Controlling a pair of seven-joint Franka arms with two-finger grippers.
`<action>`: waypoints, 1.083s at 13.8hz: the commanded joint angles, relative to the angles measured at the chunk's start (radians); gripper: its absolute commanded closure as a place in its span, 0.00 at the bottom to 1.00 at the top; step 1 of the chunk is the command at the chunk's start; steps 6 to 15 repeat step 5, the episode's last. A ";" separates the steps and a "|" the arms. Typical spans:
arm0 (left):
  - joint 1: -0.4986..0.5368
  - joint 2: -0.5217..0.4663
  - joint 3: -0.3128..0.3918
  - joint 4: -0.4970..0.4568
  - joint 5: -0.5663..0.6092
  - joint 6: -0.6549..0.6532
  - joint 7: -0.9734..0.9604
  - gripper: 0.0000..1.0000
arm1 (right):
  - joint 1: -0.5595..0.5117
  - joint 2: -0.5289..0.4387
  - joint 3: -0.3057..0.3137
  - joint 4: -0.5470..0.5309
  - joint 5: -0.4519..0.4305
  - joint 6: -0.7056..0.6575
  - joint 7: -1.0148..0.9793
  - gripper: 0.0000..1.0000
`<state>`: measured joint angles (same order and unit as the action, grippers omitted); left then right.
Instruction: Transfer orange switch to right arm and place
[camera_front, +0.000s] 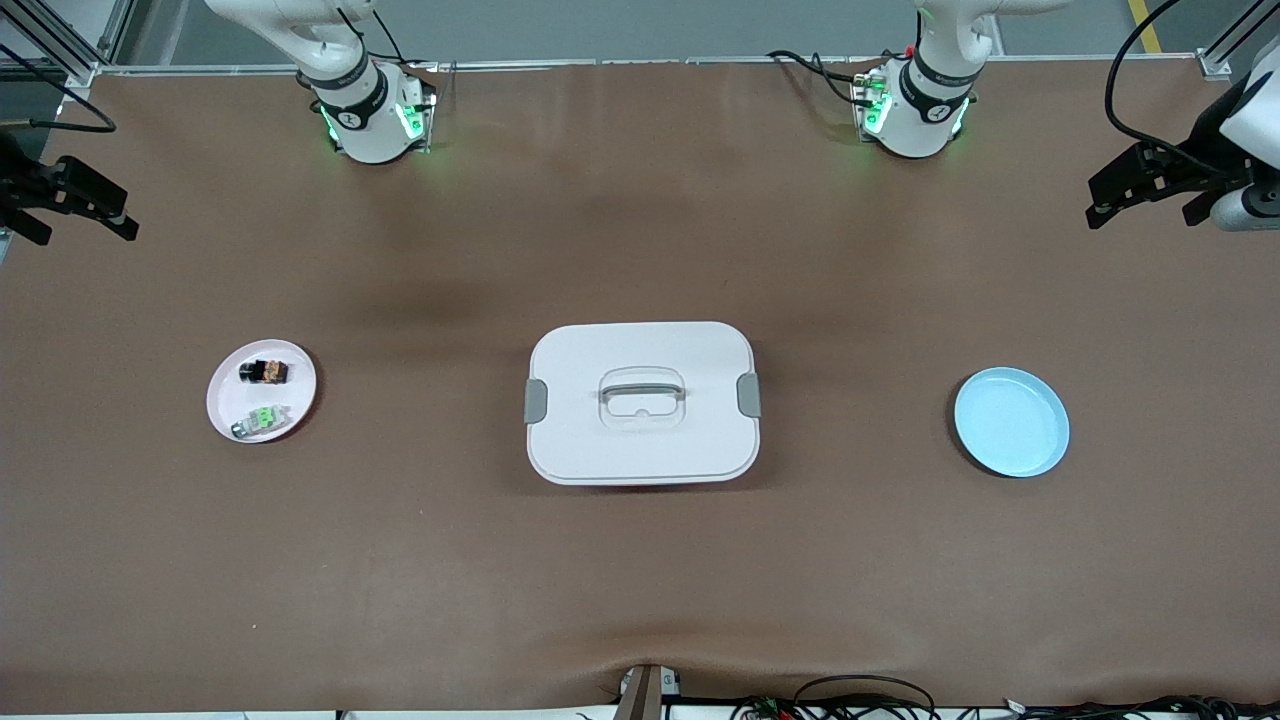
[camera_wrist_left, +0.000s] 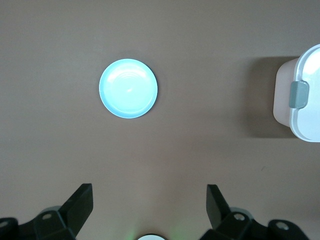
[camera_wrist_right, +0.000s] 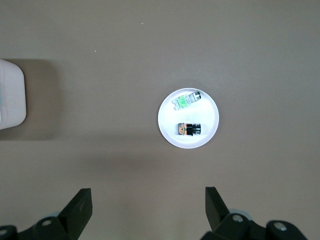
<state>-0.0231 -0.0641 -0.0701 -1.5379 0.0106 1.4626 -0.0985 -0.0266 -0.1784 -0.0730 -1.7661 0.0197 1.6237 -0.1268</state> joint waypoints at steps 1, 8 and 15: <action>0.002 -0.005 -0.008 0.013 0.020 -0.021 0.006 0.00 | -0.007 0.008 0.004 0.024 0.000 -0.018 0.012 0.00; 0.002 0.000 -0.008 0.021 0.020 -0.021 0.006 0.00 | -0.006 0.011 0.004 0.025 0.002 -0.011 0.012 0.00; 0.002 0.000 -0.008 0.021 0.020 -0.021 0.006 0.00 | -0.006 0.011 0.004 0.025 0.002 -0.011 0.012 0.00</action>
